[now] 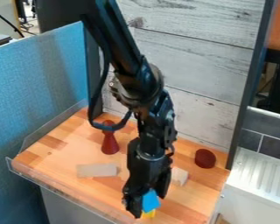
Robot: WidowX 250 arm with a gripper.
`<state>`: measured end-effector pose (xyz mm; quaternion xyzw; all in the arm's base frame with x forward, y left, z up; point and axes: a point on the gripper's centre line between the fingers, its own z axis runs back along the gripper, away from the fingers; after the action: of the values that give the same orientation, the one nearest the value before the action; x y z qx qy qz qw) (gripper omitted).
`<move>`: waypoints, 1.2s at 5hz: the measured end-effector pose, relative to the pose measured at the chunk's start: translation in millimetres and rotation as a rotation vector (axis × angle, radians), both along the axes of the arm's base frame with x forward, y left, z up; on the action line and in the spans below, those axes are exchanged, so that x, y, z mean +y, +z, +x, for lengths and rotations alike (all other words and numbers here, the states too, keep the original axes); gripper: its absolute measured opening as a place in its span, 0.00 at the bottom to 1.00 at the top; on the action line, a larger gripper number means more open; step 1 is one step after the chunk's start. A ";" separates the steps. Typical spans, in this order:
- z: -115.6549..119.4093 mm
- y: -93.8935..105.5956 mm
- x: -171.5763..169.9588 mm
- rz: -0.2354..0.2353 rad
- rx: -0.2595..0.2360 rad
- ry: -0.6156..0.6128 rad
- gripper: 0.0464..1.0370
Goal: Put a yellow hexagon on top of a cube
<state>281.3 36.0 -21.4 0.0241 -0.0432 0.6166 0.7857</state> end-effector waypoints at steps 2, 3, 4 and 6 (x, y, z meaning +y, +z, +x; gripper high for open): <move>2.1 -16.7 1.6 0.027 0.059 -0.007 0.96; 12.3 -19.9 1.5 0.026 0.054 -0.004 0.96; 17.3 -19.1 1.7 0.026 0.075 0.006 0.93; 17.5 -19.2 1.2 0.021 0.103 -0.036 0.53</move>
<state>298.9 37.2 -40.6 0.0631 -0.0095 0.5996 0.7977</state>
